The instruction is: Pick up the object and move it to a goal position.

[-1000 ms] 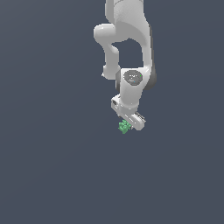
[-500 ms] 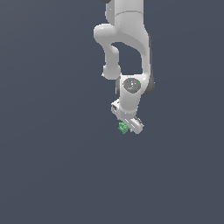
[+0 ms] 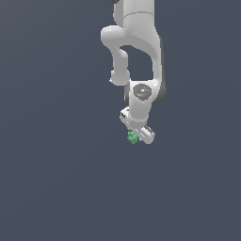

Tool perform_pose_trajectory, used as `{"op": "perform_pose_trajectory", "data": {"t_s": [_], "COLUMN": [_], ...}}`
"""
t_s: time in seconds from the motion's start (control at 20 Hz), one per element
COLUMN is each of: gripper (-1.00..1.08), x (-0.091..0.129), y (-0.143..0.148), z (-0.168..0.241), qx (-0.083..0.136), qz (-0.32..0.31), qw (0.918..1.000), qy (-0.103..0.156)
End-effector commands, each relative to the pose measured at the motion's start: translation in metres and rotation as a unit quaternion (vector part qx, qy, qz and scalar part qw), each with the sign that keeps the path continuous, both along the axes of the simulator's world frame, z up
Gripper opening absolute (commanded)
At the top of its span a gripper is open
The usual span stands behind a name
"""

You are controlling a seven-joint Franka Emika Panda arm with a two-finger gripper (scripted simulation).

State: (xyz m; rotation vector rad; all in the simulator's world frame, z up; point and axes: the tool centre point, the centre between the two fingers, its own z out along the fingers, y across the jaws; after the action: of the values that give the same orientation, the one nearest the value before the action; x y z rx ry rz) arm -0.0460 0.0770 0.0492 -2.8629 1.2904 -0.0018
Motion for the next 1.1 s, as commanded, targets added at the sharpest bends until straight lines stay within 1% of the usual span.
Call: {"op": "perform_pose_trajectory", "data": {"t_s": [0.0,0.25,0.45,0.65,1.05], "gripper": [-1.00,-1.00,-1.00,-1.00,-1.00], "x": [0.000,0.003,0.008,0.018,0.041], "y": [-0.001,-0.011,-0.033,-0.067,-0.150], "z": [0.000,0.006,0.019,0.040,0.091], "qx": [0.000,0.000,0.000,0.000,0.000], "qz": [-0.001,-0.001,-0.001,-0.001,-0.001], "qw": [1.0000,1.0000,1.0000,1.0000,1.0000], "qy": [0.000,0.000,0.000,0.000,0.000]}}
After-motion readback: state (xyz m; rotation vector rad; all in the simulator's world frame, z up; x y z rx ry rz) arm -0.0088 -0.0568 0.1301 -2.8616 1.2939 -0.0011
